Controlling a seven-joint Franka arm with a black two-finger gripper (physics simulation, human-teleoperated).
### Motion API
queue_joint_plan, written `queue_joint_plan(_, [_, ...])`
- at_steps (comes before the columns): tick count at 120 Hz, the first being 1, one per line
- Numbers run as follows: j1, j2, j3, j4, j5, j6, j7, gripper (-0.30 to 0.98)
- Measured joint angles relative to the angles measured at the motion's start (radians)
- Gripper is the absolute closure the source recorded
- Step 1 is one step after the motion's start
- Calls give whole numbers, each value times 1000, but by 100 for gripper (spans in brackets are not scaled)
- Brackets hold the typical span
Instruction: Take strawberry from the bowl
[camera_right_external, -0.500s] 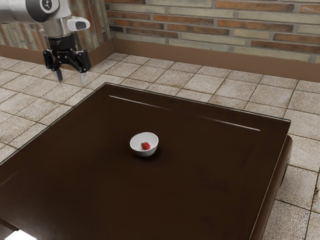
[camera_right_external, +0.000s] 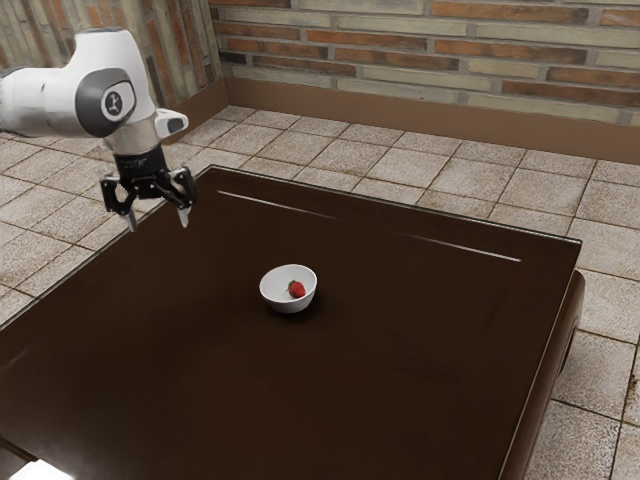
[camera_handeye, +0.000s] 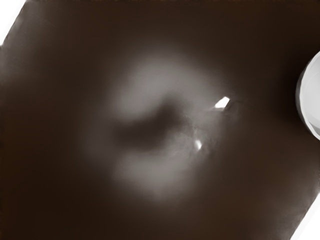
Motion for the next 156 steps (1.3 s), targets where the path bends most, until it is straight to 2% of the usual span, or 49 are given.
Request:
queue_joint_plan(24, [13,90,23,-34,-29,179,-219,2])
queue_joint_plan(44, [48,238,19,109,-71,241,-389,2])
queue_joint_plan(54, [54,328,17,186,-88,253,-458,2])
queue_joint_plan(72, [55,392,8,220,-111,267,-558,2])
queue_joint_plan(93, [76,515,-27,413,-117,230,-649,3])
queue_joint_plan(115, [51,573,-87,436,-116,209,-719,11])
queue_joint_plan(156, [-47,621,-95,485,-113,201,-803,22])
